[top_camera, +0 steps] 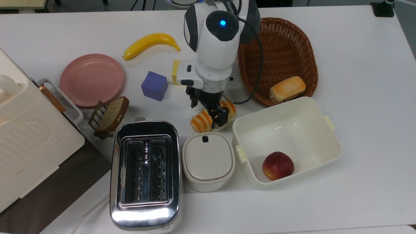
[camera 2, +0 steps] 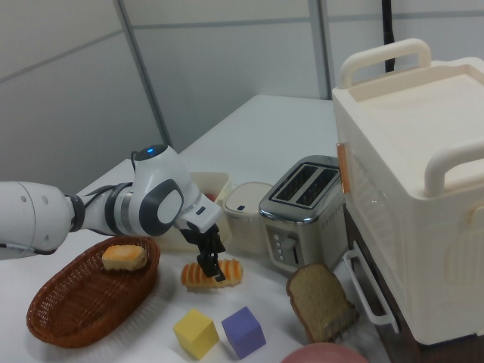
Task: Put the bread in the basket
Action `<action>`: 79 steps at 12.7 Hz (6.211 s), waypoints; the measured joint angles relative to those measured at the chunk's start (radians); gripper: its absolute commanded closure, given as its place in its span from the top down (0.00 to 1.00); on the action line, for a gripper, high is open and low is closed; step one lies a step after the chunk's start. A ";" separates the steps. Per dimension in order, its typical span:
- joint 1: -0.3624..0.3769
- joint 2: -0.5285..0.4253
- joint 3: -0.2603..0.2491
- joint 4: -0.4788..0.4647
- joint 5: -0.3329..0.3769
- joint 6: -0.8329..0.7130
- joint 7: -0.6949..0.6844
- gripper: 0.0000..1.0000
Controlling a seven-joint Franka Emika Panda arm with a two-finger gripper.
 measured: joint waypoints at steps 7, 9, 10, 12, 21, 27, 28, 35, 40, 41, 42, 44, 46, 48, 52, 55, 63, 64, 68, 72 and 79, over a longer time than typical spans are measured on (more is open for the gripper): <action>-0.006 0.029 0.024 0.000 -0.046 0.016 0.000 0.16; -0.008 0.029 0.024 0.001 -0.061 0.016 0.000 0.07; -0.009 0.029 0.024 0.003 -0.062 0.016 0.000 0.07; -0.009 0.029 0.024 0.005 -0.062 0.016 0.000 0.08; -0.029 -0.113 0.029 0.009 -0.110 -0.164 -0.067 0.09; -0.081 -0.344 0.133 0.010 -0.034 -0.529 -0.393 0.09; -0.078 -0.345 0.179 0.010 -0.033 -0.551 -0.393 0.10; 0.001 -0.328 0.374 -0.008 -0.033 -0.569 -0.393 0.09; 0.100 -0.295 0.379 -0.026 -0.033 -0.570 -0.393 0.16; 0.114 -0.288 0.379 -0.030 -0.033 -0.571 -0.393 0.66; 0.126 -0.280 0.379 -0.034 -0.033 -0.571 -0.393 1.00; 0.128 -0.274 0.379 -0.034 -0.034 -0.580 -0.393 1.00; 0.125 -0.273 0.378 -0.034 -0.034 -0.590 -0.393 1.00; 0.123 -0.273 0.377 -0.030 -0.034 -0.591 -0.393 1.00; 0.117 -0.277 0.375 -0.021 -0.046 -0.591 -0.393 1.00; 0.065 -0.310 0.370 0.019 -0.056 -0.591 -0.403 1.00; -0.099 -0.465 0.161 0.134 0.028 -0.753 -0.863 1.00; -0.119 -0.478 0.127 0.134 0.048 -0.755 -0.911 1.00; -0.163 -0.495 0.046 0.134 0.067 -0.760 -1.013 1.00; -0.170 -0.489 0.000 0.132 0.078 -0.760 -1.074 1.00; -0.179 -0.467 -0.004 0.131 0.096 -0.736 -1.075 1.00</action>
